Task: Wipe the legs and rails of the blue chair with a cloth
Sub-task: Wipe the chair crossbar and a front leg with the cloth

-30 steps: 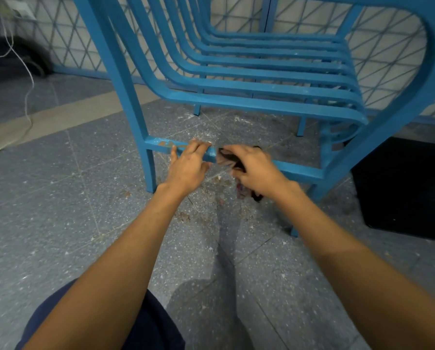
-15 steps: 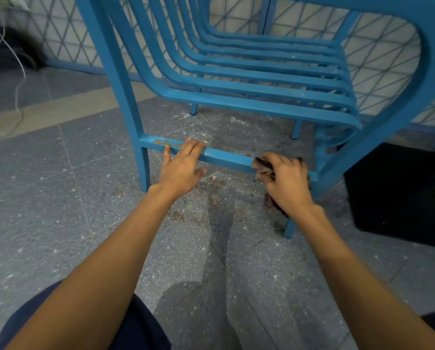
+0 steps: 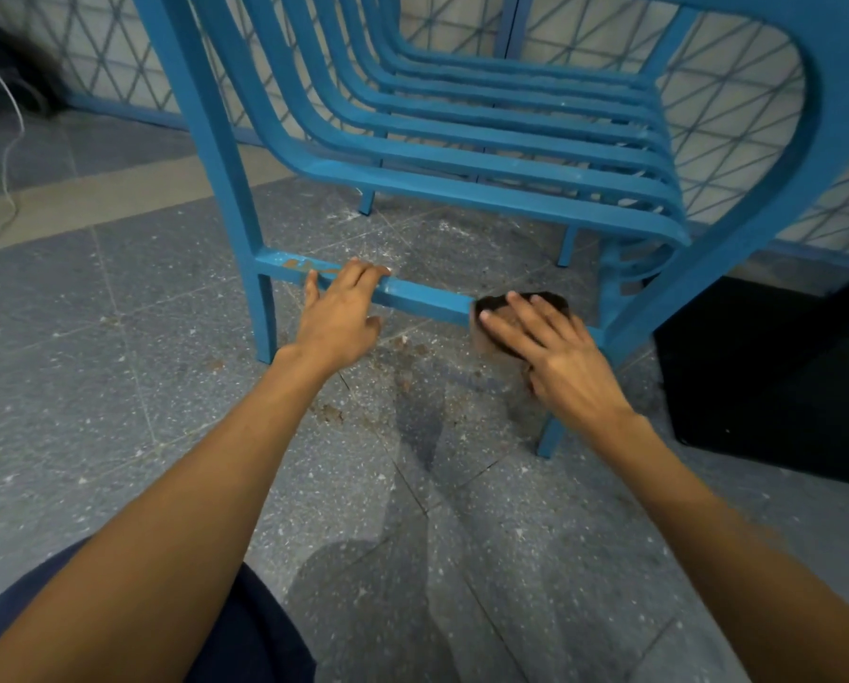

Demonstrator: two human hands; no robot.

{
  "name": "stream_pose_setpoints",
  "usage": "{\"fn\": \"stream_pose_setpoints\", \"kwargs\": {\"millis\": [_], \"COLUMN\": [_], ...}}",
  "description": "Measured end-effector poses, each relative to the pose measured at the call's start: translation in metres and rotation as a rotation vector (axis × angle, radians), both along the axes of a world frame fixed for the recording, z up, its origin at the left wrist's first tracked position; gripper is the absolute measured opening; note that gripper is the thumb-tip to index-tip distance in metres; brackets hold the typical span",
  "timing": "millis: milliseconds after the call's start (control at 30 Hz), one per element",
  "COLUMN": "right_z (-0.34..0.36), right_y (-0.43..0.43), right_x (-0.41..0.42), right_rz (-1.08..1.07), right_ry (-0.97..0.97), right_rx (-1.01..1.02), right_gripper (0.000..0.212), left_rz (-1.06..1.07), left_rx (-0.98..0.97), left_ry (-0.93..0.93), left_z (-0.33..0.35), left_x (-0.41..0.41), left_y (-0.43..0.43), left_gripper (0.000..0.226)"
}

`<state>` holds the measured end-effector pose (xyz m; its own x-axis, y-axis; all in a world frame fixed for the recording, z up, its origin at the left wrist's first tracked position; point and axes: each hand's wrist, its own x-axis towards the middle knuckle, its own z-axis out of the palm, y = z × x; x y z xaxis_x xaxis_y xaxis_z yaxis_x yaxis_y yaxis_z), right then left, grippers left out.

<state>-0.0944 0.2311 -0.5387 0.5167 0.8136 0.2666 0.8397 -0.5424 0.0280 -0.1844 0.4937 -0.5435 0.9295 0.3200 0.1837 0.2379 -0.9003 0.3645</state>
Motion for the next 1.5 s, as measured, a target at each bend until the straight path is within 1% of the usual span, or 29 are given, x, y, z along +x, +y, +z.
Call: {"fn": "stream_pose_setpoints", "kwargs": {"millis": [33,133,200,267,333,400,467,533,600,667,733,767,833,867,1000,1100,1167,1233,1300,1400,1500], "right_z": [0.004,0.012,0.015,0.016,0.013,0.013,0.017,0.018,0.018,0.019,0.025,0.028,0.032,0.032,0.025,0.015,0.011,0.008,0.007,0.011,0.026], "right_y": [0.001,0.033,0.067,0.101,0.119,0.113,0.09,0.06,0.031,0.019,0.023,0.029,0.043,0.05,0.083,0.098,0.098,0.093,0.079,0.042,0.02], "right_x": [0.004,0.012,0.006,-0.009,-0.024,-0.025,-0.015,-0.002,0.009,0.016,0.02,0.02,0.016,0.012,-0.004,-0.007,-0.007,-0.007,-0.006,-0.003,0.002], "right_rz": [-0.038,-0.146,-0.171,-0.142,-0.096,-0.035,0.013,-0.03,-0.115,-0.157,-0.161,-0.152,-0.131,-0.126,-0.105,-0.119,-0.136,-0.127,-0.1,-0.139,-0.26], "right_ry": [0.065,0.251,0.348,0.333,0.294,0.271,0.234,0.21,0.173,0.2,0.276,0.293,0.282,0.259,0.2,0.169,0.118,0.059,0.055,0.139,0.302], "right_rx": [0.032,0.149,0.169,0.073,-0.054,-0.112,-0.126,-0.078,-0.02,-0.03,-0.065,-0.088,-0.143,-0.172,-0.232,-0.254,-0.225,-0.149,-0.047,0.099,0.193], "right_gripper": [0.081,0.054,0.045,0.048,0.062,0.076,0.083,0.077,0.066,0.06,0.063,0.068,0.084,0.088,0.078,0.081,0.08,0.067,0.056,0.048,0.038], "left_rz": [-0.001,-0.001,-0.002,0.0,0.001,-0.004,-0.012,-0.022,-0.024,-0.024,-0.027,-0.028,-0.024,-0.021,-0.003,0.004,0.005,0.004,-0.002,-0.002,0.0], "left_rx": [0.003,0.006,0.012,0.022,0.023,0.025,0.012,0.004,0.004,0.0,-0.007,-0.012,-0.023,-0.024,-0.011,0.003,-0.001,0.006,0.012,0.014,0.015], "left_ry": [0.002,0.01,0.029,0.053,0.083,0.1,0.096,0.097,0.1,0.099,0.101,0.099,0.099,0.099,0.108,0.109,0.102,0.103,0.099,0.093,0.09], "left_z": [0.0,-0.001,-0.001,-0.001,0.0,0.002,0.004,0.005,0.005,0.005,0.004,0.004,0.003,0.003,0.001,-0.002,-0.003,-0.004,-0.004,-0.004,-0.004], "left_x": [-0.001,0.0,0.001,0.002,0.001,0.001,-0.001,-0.003,-0.004,-0.005,-0.005,-0.004,-0.003,-0.002,0.0,0.002,0.002,0.002,0.001,-0.001,-0.001], "left_y": [0.0,-0.002,-0.004,-0.004,-0.004,-0.004,-0.003,-0.001,0.0,0.0,-0.001,-0.001,-0.001,-0.002,-0.004,-0.005,-0.006,-0.005,-0.003,-0.003,-0.005], "left_gripper": [0.061,0.064,0.067,0.069,0.072,0.075,0.074,0.072,0.072,0.072,0.073,0.073,0.073,0.074,0.075,0.077,0.077,0.077,0.076,0.076,0.077]}}
